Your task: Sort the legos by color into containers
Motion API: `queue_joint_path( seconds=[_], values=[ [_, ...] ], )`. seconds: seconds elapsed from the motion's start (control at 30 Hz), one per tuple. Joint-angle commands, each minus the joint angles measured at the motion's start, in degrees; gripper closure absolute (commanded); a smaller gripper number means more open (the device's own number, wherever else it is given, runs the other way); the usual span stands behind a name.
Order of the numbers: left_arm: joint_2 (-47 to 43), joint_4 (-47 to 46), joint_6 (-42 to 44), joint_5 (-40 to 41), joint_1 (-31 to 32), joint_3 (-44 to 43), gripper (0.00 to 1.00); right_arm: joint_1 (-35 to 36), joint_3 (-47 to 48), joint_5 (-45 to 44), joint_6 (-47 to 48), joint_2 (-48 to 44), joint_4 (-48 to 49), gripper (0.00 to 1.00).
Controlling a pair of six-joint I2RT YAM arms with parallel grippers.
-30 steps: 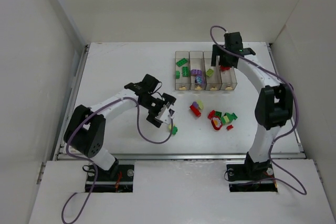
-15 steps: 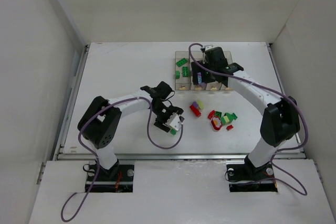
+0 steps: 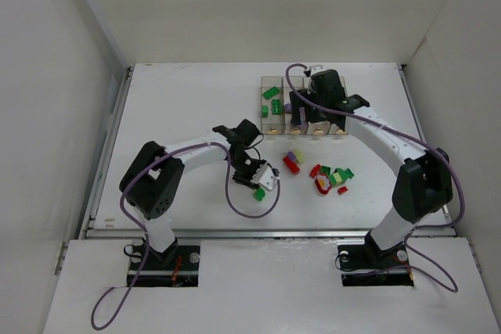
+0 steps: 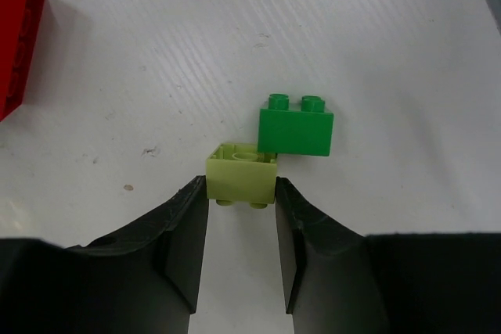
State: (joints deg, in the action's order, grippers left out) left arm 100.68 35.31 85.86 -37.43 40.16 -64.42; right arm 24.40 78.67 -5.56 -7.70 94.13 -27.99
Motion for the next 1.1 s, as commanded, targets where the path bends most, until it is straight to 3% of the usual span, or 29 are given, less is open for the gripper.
queue_joint_path(
  seconds=[0.0,0.2,0.23,0.33,0.37,0.47,0.5,0.63,0.83,0.97,1.07],
  values=[
    [-0.31,0.56,-6.22,-0.89,0.27,-3.6,1.0,-1.89,-0.01,1.34,0.33,-2.9,2.94,0.0],
    [-0.31,-7.08,-19.31,-0.36,-0.25,-12.56,1.0,-4.53,-0.01,-0.49,-2.84,-6.57,2.94,0.0],
    [-0.31,-8.92,-25.25,-1.15,-0.26,-13.79,1.0,-5.06,-0.01,-1.2,-4.32,-7.46,2.94,0.0],
    [1.0,-20.86,-36.34,-2.21,-0.88,-18.45,1.0,-7.35,-0.54,-4.19,-7.66,-11.31,2.41,0.0],
    [2.4,-30.47,-45.43,-2.21,-0.88,-19.76,1.0,-7.96,-0.54,-4.8,-8.37,-12.29,2.41,0.0],
    [6.7,-47.89,-58.49,-0.02,-0.88,-22.75,1.0,-9.73,-1.07,-6.56,-9.61,-15.72,4.6,0.0],
    [11.07,-50.31,-64.36,0.77,-0.88,-26.59,1.0,-10.25,-1.07,-7.61,-9.61,-15.73,4.61,0.0],
    [23.04,-56.92,-73.7,6.74,0.97,-38.47,1.0,-10.25,-2.82,-9.98,-9.08,-16.52,8.12,0.0],
    [37.28,-59.57,-77.16,16.31,1.5,-54.37,0.98,-12.1,-7.39,-8.6,-8.56,-17.74,11.11,0.0],
    [38.62,-60.09,-75.58,22.56,3.07,-55.03,0.96,-13.94,-10.2,-7.36,-8.56,-19.51,11.11,0.0],
    [38.62,-60.1,-75.05,23.37,3.08,-52.48,0.89,-15.17,-10.82,-7.36,-8.03,-20.91,11.11,0.0]
  ],
)
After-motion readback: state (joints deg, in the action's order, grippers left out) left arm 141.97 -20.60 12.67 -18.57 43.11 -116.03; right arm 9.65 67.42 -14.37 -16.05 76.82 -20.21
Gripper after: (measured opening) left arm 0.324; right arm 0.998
